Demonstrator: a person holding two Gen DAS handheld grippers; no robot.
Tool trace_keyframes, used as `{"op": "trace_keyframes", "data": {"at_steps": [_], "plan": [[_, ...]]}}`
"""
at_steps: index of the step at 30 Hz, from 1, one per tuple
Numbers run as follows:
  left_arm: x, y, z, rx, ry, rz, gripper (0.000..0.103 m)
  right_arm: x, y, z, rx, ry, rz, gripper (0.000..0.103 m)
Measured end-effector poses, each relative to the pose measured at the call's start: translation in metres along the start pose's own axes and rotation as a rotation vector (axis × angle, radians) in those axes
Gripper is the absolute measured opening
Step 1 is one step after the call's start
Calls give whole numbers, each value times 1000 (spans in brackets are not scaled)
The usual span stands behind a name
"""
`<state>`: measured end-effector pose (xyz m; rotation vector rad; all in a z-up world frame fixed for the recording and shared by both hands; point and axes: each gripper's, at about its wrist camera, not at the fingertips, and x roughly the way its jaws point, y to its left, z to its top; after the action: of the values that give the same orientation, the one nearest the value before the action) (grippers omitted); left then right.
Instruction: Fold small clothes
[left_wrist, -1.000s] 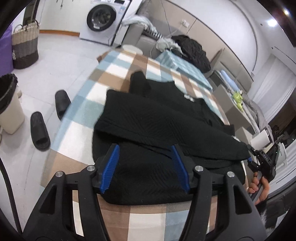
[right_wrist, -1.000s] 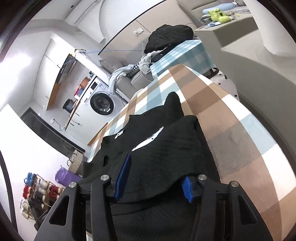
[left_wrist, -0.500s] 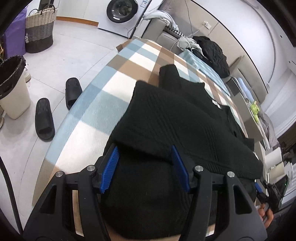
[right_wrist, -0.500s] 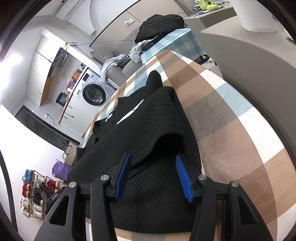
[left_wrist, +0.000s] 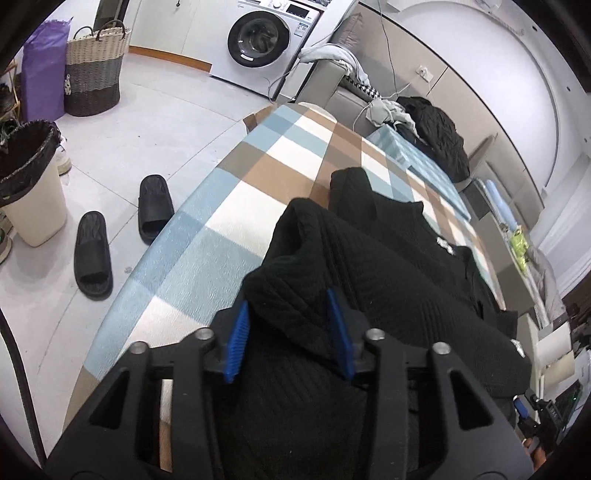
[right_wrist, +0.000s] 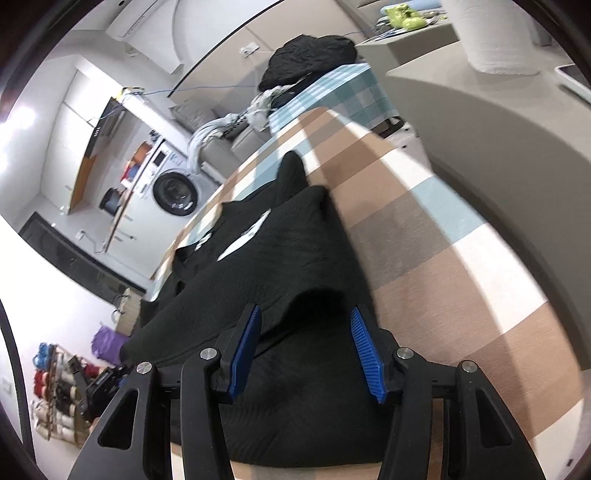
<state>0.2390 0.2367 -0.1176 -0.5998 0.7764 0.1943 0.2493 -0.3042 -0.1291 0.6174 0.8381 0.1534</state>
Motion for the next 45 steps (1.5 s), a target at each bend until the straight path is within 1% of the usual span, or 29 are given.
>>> {"op": "trace_keyframes", "data": {"at_steps": [1,2,4,6,7,8,9,10,11,12,16,18,19,21,24,26,27,28,29,31,33,35,38,41,43,45], "plan": [[-1,0,0,2,-3,1,26,-1,-1,3,-2,-8,-7,52],[-1,0,1,7,-6,-3,25,-2,-3,6,-4,-14,-11,52],[-3,-1,2,18,-13,-14,18,0,-5,12,0,-16,-9,52],[-4,-4,2,30,-16,-21,14,6,-2,19,-14,-7,38,52],[-6,-5,3,34,-20,-24,11,8,1,20,-25,-6,44,50],[-6,-7,4,37,-23,-26,10,11,7,22,-45,-6,52,46],[-7,-9,5,41,-26,-27,9,12,12,24,-67,-16,69,23],[-9,-11,8,43,-30,-30,9,14,15,26,-79,-18,71,9],[-10,-14,11,47,-35,-33,8,15,20,29,-90,-17,71,8],[-11,-17,13,55,-40,-34,7,16,23,33,-91,-21,93,8],[-16,-28,32,84,-71,-48,7,18,30,53,-34,-30,174,7],[-14,-33,45,87,-79,-60,7,21,32,69,-5,-40,185,6],[-12,-35,51,87,-80,-62,7,24,34,78,7,-47,189,6],[-1,-42,69,96,-77,-62,7,33,38,95,2,-62,166,6],[20,-53,93,110,-66,-58,7,59,41,125,23,-69,137,6],[42,-61,110,112,-21,-40,8,83,42,146,33,-59,94,9],[55,-62,118,103,16,-20,10,90,41,151,42,-49,87,15],[62,-63,122,96,33,-10,19,101,37,159,49,-28,88,24],[69,-62,126,92,43,-2,23,105,34,163,57,-17,84,27],[72,-55,131,78,18,14,46,103,26,167,69,-40,59,37],[69,-47,133,62,-11,21,56,96,21,166,59,-65,37,41],[68,-41,133,71,-14,28,58,92,20,164,29,-60,27,41],[72,-37,130,99,12,30,58,91,22,159,-8,-46,22,43],[73,-36,124,120,14,26,58,90,24,156,-18,-52,16,46],[73,-35,120,129,23,14,58,90,27,156,-34,-51,19,52],[74,-36,117,144,33,9,58,96,32,155,-58,-29,13,53]]}}
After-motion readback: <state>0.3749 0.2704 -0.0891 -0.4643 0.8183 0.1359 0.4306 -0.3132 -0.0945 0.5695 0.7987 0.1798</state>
